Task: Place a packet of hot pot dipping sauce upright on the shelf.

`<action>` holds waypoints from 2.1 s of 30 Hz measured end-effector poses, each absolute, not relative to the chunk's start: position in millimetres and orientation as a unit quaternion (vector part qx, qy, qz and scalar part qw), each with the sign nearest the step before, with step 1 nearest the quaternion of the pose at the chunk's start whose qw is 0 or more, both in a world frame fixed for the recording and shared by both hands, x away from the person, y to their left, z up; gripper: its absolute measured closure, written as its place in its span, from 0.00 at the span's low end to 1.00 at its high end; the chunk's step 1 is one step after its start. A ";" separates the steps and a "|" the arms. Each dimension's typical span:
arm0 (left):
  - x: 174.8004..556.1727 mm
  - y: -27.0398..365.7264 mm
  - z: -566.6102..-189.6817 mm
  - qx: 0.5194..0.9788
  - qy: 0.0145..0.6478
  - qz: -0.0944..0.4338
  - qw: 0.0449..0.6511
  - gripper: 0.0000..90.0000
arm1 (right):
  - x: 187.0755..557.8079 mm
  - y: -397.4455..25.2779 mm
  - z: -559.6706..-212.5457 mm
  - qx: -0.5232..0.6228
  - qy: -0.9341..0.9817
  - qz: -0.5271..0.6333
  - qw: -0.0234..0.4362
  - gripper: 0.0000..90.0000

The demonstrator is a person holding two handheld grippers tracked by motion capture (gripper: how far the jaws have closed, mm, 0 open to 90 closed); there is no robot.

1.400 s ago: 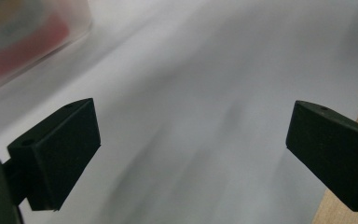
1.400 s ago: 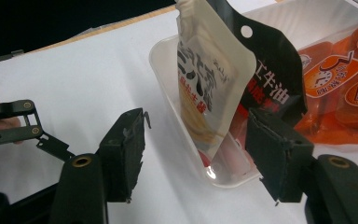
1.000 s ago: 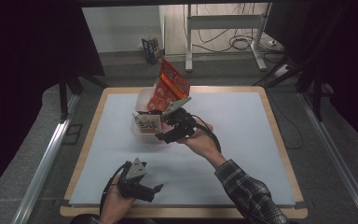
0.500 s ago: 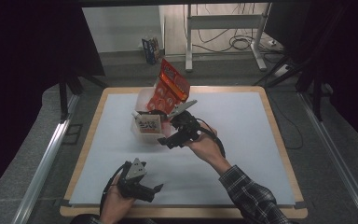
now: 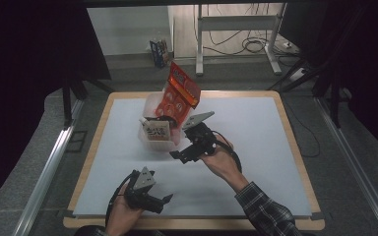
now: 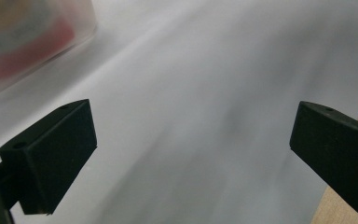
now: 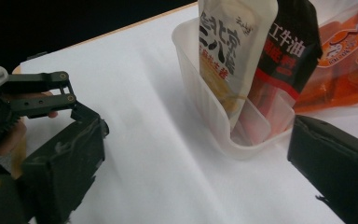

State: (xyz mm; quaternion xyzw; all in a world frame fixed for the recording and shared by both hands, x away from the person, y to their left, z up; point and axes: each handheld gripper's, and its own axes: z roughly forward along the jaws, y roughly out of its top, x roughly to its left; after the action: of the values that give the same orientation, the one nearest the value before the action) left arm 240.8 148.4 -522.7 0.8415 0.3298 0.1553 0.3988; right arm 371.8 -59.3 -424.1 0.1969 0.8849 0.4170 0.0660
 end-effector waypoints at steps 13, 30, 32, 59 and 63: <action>240.1 146.3 -523.3 0.845 0.326 0.158 0.394 0.00 | 360.6 -80.9 -438.2 0.209 0.878 0.422 0.089 0.00; 239.0 145.8 -523.2 0.845 0.325 0.162 0.393 0.00 | 347.8 -96.9 -457.3 0.205 0.880 0.422 0.072 0.00; 238.7 146.7 -522.7 0.844 0.325 0.165 0.394 0.00 | 345.7 -98.8 -458.6 0.203 0.881 0.420 0.075 0.00; 236.8 149.0 -521.4 0.835 0.324 0.187 0.405 0.00 | 320.9 -143.8 -451.6 0.227 0.872 0.421 0.107 0.00; 236.7 149.1 -521.2 0.832 0.325 0.185 0.409 0.00 | 317.3 -149.0 -450.8 0.231 0.871 0.420 0.110 0.00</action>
State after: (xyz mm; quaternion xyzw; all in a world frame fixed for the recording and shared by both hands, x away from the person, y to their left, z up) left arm 236.7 149.1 -521.2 0.8321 0.3252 0.1852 0.4093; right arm 317.3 -149.0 -450.8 0.2315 0.8706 0.4201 0.1095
